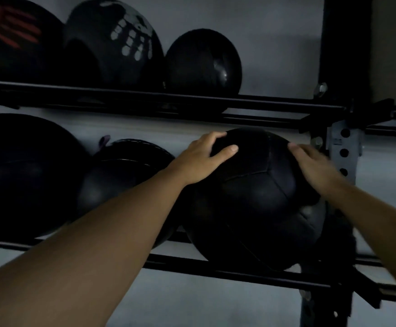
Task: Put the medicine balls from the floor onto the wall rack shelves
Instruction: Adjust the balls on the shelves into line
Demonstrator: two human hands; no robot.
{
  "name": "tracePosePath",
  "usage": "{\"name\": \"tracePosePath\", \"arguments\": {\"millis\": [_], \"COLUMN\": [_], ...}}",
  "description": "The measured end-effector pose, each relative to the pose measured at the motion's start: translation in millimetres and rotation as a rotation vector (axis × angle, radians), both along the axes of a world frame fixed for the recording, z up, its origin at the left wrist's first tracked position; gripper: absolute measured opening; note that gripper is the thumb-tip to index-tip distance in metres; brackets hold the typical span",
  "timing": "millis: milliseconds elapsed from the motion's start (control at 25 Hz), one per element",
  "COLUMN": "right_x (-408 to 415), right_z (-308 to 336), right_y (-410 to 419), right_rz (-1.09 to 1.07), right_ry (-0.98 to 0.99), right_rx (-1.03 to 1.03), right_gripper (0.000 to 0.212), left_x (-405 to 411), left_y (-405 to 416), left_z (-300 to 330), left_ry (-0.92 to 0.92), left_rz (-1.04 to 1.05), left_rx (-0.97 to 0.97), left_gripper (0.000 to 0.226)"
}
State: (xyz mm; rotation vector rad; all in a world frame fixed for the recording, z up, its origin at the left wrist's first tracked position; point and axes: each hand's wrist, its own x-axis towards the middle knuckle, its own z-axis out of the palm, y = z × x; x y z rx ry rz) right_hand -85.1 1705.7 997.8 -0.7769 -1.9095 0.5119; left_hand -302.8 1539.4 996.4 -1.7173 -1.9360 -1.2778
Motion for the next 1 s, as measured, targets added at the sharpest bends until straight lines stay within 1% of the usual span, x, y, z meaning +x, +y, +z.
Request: {"name": "tracePosePath", "arguments": {"millis": [120,280,360,440,520,600,680,800,880,1000], "right_x": [-16,-82,-119,-158,-197,-232,-257,-267,-271,-284], "right_z": [23,45,43,33,20,5,-11,-32,-42,-46], "right_y": [-28,-95,-129,-157,-181,-199,-205,-195,-191,-191], "right_rz": [-0.025,0.043,0.083,0.115,0.124,0.148,0.129,0.055,0.033,-0.018], "right_ry": [-0.056,-0.173,-0.188,-0.176,-0.191,-0.189,-0.16,-0.107,-0.069,-0.034], "right_rx": [0.176,0.323,0.331,0.29,0.241,0.159,0.07,-0.043,-0.065,-0.016], "right_gripper": [0.059,0.061,0.058,0.052,0.053,0.06,0.07,0.079,0.078,0.075], "left_x": [-10,-56,-86,-116,-149,-177,-195,-202,-206,-216], "left_y": [-21,-73,-103,-131,-154,-171,-176,-170,-164,-163], "left_z": [9,21,22,20,13,2,-12,-31,-41,-48], "left_ry": [0.169,0.305,0.326,0.303,0.27,0.221,0.189,0.209,0.183,0.13], "left_rz": [0.148,0.349,0.39,0.415,0.433,0.396,0.314,0.206,0.141,0.083], "left_rx": [-0.128,-0.194,-0.182,-0.167,-0.188,-0.214,-0.223,-0.209,-0.176,-0.134], "left_gripper": [0.077,0.062,0.057,0.055,0.056,0.061,0.068,0.071,0.071,0.073]}}
